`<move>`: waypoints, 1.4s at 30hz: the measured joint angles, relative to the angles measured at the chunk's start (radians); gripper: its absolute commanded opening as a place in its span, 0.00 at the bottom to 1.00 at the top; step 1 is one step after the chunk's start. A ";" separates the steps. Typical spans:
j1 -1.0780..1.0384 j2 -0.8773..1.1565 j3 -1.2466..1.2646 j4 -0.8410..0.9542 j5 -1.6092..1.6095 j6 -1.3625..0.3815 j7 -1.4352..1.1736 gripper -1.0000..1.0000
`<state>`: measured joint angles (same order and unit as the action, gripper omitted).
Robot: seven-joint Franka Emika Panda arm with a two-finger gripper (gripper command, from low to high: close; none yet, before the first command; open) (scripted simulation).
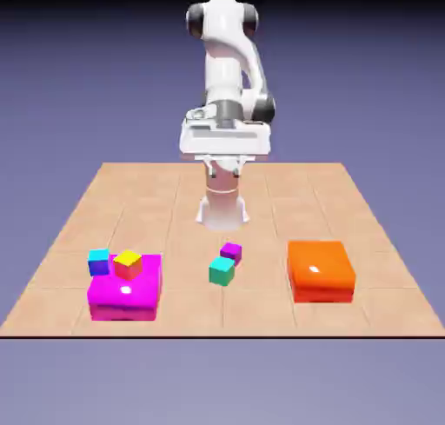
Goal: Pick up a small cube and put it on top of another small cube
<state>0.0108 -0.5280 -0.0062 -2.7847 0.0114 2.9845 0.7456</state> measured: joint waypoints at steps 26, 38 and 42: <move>-0.025 0.906 -0.133 0.546 0.246 -1.131 0.098 0.50; -0.018 1.072 -0.134 0.547 0.312 -1.177 0.091 0.00; -0.029 0.982 -0.110 0.572 0.236 -1.289 0.106 0.00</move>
<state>-0.0178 0.4536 -0.1162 -2.2125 0.2477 1.6955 0.8517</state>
